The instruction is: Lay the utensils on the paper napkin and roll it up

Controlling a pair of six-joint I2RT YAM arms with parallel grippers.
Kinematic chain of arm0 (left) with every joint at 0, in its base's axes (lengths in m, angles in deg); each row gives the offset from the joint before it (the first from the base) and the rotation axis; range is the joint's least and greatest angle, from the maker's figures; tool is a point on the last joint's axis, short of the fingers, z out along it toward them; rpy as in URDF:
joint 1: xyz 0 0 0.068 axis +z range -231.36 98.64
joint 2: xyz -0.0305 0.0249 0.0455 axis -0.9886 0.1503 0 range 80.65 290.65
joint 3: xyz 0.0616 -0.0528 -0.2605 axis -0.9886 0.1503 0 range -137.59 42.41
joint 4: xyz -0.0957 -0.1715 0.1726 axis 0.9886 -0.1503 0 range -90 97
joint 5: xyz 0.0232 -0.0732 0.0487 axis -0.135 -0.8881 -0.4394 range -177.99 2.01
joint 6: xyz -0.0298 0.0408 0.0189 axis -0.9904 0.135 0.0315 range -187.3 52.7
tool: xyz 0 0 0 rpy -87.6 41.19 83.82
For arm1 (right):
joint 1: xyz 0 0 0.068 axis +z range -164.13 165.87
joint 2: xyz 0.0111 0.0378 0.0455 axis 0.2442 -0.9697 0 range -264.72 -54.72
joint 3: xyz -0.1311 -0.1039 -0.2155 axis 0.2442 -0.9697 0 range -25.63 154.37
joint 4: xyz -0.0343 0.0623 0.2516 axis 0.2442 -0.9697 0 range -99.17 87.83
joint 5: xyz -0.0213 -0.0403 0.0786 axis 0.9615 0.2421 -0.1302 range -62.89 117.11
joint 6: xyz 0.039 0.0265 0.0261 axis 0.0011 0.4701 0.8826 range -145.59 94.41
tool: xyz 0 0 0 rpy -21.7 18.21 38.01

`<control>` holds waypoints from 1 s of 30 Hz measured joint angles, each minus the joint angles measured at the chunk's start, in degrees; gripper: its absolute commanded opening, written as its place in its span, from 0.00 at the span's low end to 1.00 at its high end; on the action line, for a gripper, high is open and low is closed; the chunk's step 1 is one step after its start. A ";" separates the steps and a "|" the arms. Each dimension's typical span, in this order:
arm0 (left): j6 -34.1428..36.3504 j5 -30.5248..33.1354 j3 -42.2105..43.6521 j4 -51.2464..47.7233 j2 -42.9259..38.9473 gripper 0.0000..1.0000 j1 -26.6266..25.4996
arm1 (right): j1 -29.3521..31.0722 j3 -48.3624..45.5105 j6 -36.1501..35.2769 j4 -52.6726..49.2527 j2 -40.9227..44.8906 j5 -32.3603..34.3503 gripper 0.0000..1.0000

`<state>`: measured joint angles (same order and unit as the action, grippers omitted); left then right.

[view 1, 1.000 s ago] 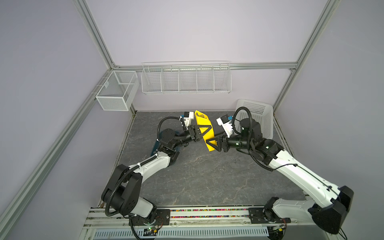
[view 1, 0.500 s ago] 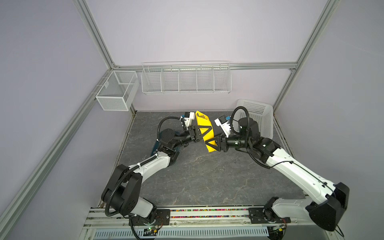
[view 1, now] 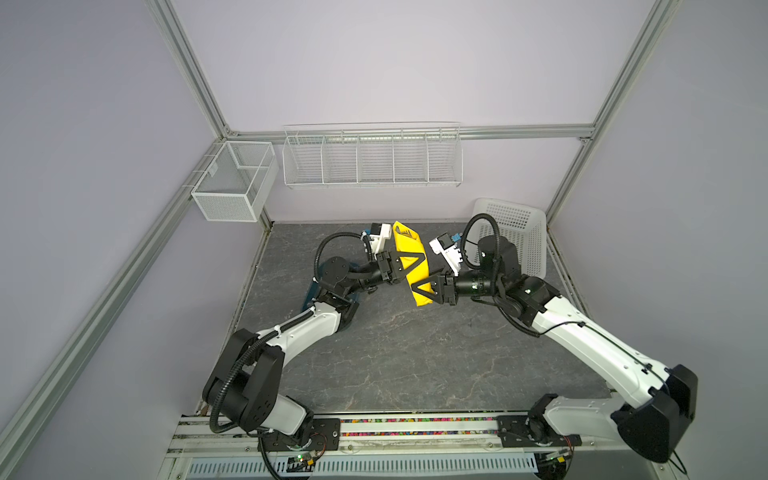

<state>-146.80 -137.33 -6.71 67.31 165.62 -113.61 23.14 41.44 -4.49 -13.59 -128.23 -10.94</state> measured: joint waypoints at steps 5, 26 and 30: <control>0.17 -0.48 -0.17 0.74 0.00 0.00 0.04 | -0.46 -0.28 1.44 1.81 0.00 -1.95 0.24; 9.77 1.86 -1.20 -12.20 -3.52 0.71 0.02 | -1.22 -2.21 2.93 -0.31 1.27 -0.85 0.16; 16.20 4.74 -1.27 -22.71 -7.48 1.00 0.04 | -1.18 -2.38 2.99 -0.13 1.57 -0.63 0.15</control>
<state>-130.61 -132.59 -7.98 44.60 158.14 -113.56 21.96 39.05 -1.49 -13.72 -126.66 -11.57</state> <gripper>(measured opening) 0.871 0.157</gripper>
